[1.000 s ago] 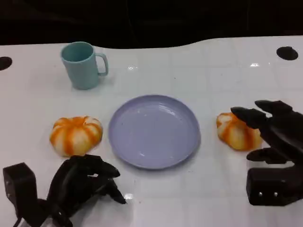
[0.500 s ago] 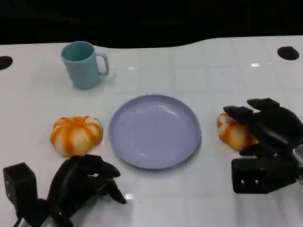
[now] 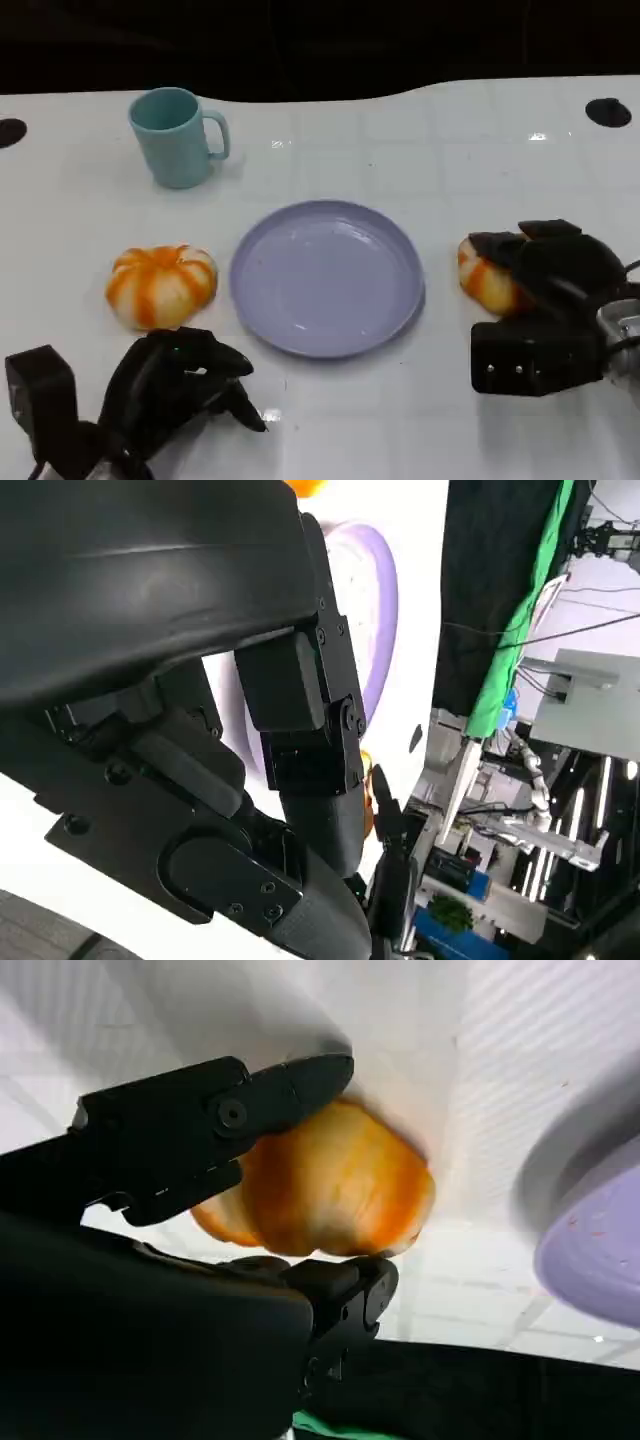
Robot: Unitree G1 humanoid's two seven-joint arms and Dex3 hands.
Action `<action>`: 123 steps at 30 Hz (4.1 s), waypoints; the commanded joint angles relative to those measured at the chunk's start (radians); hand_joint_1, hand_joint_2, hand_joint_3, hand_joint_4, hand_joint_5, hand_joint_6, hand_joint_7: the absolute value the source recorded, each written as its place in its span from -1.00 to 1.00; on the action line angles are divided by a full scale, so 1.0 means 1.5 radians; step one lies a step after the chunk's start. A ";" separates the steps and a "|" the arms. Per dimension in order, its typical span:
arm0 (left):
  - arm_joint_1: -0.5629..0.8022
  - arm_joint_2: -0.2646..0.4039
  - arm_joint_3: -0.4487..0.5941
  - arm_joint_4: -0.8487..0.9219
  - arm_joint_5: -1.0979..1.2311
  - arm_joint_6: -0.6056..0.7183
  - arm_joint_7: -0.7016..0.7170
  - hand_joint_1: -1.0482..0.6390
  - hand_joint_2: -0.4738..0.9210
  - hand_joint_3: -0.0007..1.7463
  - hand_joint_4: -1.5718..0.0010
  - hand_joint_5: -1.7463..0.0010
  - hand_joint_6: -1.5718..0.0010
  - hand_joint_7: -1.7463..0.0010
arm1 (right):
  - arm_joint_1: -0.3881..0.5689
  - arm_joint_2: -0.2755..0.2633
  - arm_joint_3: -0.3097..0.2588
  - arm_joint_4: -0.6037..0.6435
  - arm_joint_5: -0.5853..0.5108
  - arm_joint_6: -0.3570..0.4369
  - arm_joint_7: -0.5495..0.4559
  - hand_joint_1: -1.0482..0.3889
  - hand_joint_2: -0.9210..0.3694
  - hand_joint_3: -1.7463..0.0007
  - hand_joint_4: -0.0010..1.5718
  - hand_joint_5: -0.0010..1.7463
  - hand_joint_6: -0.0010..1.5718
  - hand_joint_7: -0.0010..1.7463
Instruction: Grasp the bread from the table and place it into the plate.
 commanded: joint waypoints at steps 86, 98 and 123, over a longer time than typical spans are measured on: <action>0.055 0.001 -0.016 -0.068 -0.003 0.020 0.013 -1.00 0.70 -1.00 -1.00 0.30 -1.00 0.74 | -0.122 0.160 0.012 0.080 0.075 -0.218 -0.119 -0.05 -0.71 0.59 -0.19 -0.23 -0.11 -0.84; 0.055 0.000 -0.019 -0.069 -0.003 0.020 0.013 -1.00 0.71 -1.00 -1.00 0.30 -1.00 0.75 | -0.117 0.145 0.010 0.033 0.092 -0.159 0.058 -0.57 -1.00 0.78 -0.87 -0.84 -0.70 -1.00; 0.047 0.000 -0.020 -0.057 0.001 0.015 0.018 -1.00 0.71 -1.00 -1.00 0.31 -1.00 0.75 | 0.028 0.060 -0.026 -0.106 0.088 -0.289 -0.139 -0.13 -0.99 0.97 -0.44 -0.54 -0.30 -0.85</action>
